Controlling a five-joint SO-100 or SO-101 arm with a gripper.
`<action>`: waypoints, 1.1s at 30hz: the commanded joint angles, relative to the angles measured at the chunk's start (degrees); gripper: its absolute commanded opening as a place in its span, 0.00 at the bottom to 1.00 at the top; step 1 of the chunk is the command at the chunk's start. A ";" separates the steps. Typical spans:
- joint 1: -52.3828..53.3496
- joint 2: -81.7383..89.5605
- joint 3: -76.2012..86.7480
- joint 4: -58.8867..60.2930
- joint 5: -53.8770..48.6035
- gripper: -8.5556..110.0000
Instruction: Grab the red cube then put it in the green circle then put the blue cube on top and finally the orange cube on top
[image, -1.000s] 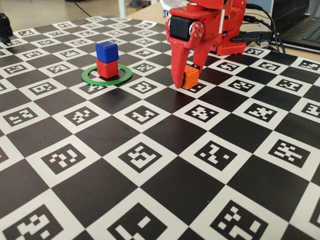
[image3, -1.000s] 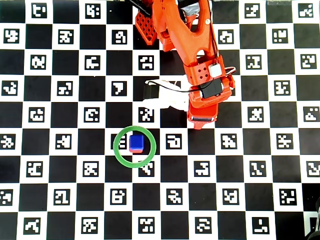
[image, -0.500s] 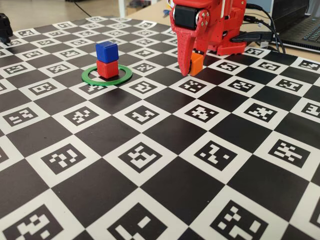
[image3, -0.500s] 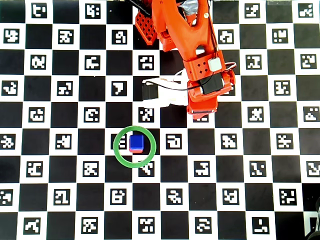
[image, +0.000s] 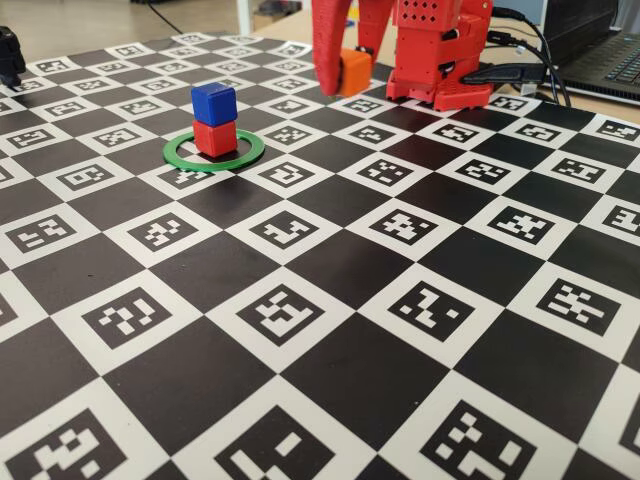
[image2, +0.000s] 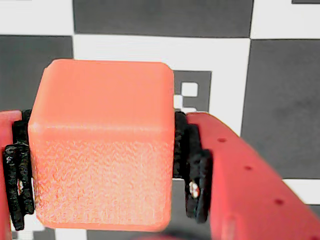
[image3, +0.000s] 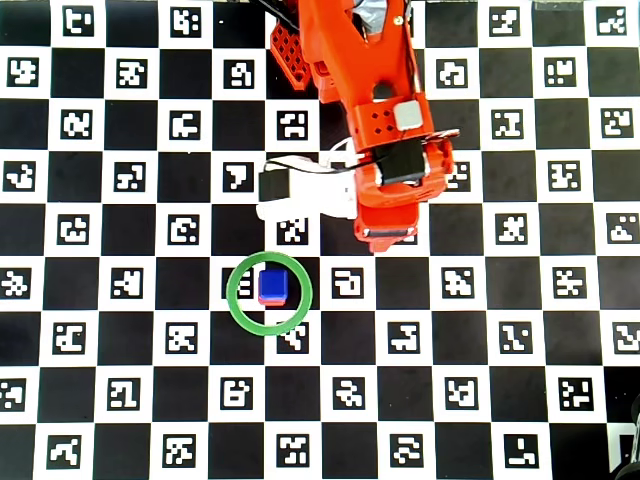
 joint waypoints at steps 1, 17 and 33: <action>2.90 4.39 -8.53 2.90 -2.90 0.18; 13.10 0.79 -20.39 8.44 -17.23 0.18; 19.69 -8.96 -24.87 1.76 -22.85 0.18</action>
